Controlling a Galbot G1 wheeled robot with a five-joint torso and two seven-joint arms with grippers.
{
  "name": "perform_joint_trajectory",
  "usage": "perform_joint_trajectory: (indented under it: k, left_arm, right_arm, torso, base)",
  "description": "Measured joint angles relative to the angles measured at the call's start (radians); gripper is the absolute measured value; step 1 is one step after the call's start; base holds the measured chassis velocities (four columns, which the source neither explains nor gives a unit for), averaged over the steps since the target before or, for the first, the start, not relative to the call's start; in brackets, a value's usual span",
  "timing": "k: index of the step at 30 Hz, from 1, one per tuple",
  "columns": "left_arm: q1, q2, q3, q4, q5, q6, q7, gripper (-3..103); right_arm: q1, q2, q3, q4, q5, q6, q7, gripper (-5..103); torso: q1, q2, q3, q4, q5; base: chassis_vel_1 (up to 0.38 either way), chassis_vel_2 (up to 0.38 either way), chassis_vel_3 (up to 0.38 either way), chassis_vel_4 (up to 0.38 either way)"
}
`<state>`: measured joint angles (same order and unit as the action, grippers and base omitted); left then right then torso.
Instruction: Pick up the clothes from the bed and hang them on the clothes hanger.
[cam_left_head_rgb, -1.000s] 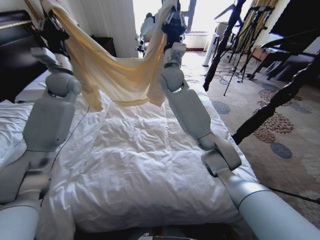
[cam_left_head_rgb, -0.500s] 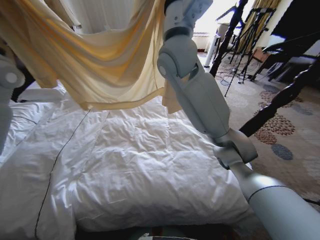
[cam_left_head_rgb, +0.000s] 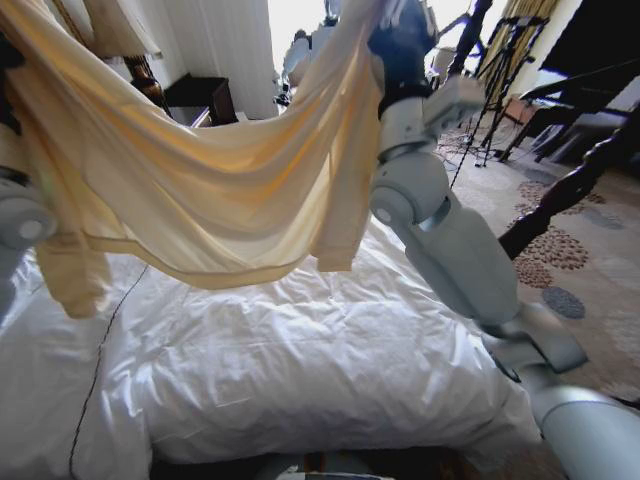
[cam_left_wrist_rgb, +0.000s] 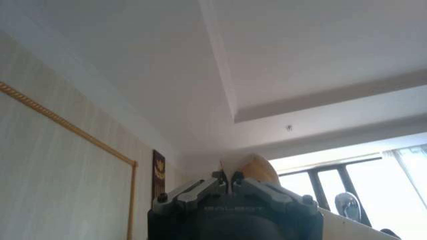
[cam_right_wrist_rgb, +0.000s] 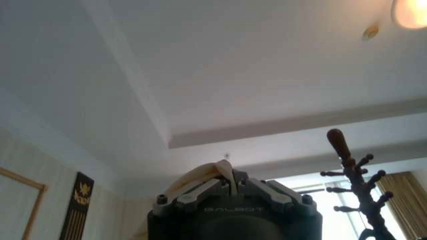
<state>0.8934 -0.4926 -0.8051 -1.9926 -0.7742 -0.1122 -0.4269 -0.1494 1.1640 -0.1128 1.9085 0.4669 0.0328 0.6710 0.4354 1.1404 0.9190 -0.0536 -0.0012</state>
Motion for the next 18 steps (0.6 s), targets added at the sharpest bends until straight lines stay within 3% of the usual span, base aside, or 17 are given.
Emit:
perform_joint_trajectory:
  k: [4, 6, 7, 8, 10, 11, 13, 14, 15, 18]
  left_arm:
    - [0.114, -0.054, -0.071, -0.044, 0.026, 0.008, 0.005, 0]
    - [0.231, -0.063, -0.189, -0.107, 0.005, 0.031, -0.002, 0]
    - [0.327, -0.067, -0.296, -0.158, -0.02, 0.046, -0.004, 0]
    - [0.327, -0.067, -0.296, -0.158, -0.02, 0.046, -0.004, 0]
    - [0.485, -0.083, -0.464, -0.245, -0.066, 0.076, -0.005, 0]
    - [0.485, -0.083, -0.464, -0.245, -0.066, 0.076, -0.005, 0]
    - [0.667, -0.127, -0.659, -0.355, -0.133, 0.105, 0.003, 0]
    - [0.737, -0.153, -0.735, -0.404, -0.164, 0.116, 0.006, 0]
    - [0.737, -0.153, -0.735, -0.404, -0.164, 0.116, 0.006, 0]
    - [0.861, -0.232, -0.896, -0.504, -0.264, 0.164, 0.011, 0]
  right_arm:
    - [-0.134, -0.076, 0.065, 0.083, 0.002, -0.03, -0.006, 0]
    - [-0.211, -0.167, 0.136, 0.172, 0.064, -0.063, -0.005, 0]
    - [-0.248, -0.232, 0.18, 0.23, 0.119, -0.082, 0.002, 0]
    - [-0.248, -0.232, 0.18, 0.23, 0.119, -0.082, 0.002, 0]
    - [-0.324, -0.377, 0.27, 0.346, 0.231, -0.095, 0.015, 0]
    - [-0.324, -0.377, 0.27, 0.346, 0.231, -0.095, 0.015, 0]
    - [-0.384, -0.531, 0.38, 0.453, 0.383, -0.061, 0.035, 0]
    - [-0.405, -0.58, 0.443, 0.488, 0.456, -0.047, 0.039, 0]
    - [-0.405, -0.58, 0.443, 0.488, 0.456, -0.047, 0.039, 0]
    - [-0.449, -0.66, 0.593, 0.55, 0.594, -0.027, 0.043, 0]
  torso:
    - [0.0, 0.0, 0.0, -0.0007, 0.0009]
    - [0.0, 0.0, 0.0, -0.0011, 0.0017]
    - [-0.001, 0.0, 0.0, -0.0011, 0.0017]
    - [-0.001, 0.0, 0.0, -0.0011, 0.0017]
    - [-0.001, 0.0, -0.001, -0.0005, 0.0021]
    - [-0.001, 0.0, -0.001, -0.0005, 0.0021]
    - [-0.001, 0.0, -0.001, -0.0012, 0.0006]
    - [-0.001, 0.0, -0.001, -0.0005, 0.0012]
    - [-0.001, 0.0, -0.001, -0.0005, 0.0012]
    - [-0.001, 0.0, -0.001, -0.0005, 0.0009]
  base:
    - [0.0, 0.0, 0.0, 0.0]
    - [0.0, 0.0, 0.0, 0.0]
    - [0.0, 0.0, 0.0, 0.0]
    - [0.0, 0.0, 0.0, 0.0]
    - [0.0, 0.0, 0.0, 0.0]
    - [0.0, 0.0, 0.0, 0.0]
    - [0.0, 0.0, 0.0, 0.0]
    - [0.0, 0.0, 0.0, 0.0]
    - [0.0, 0.0, 0.0, 0.0]
    - [0.0, 0.0, 0.0, 0.0]
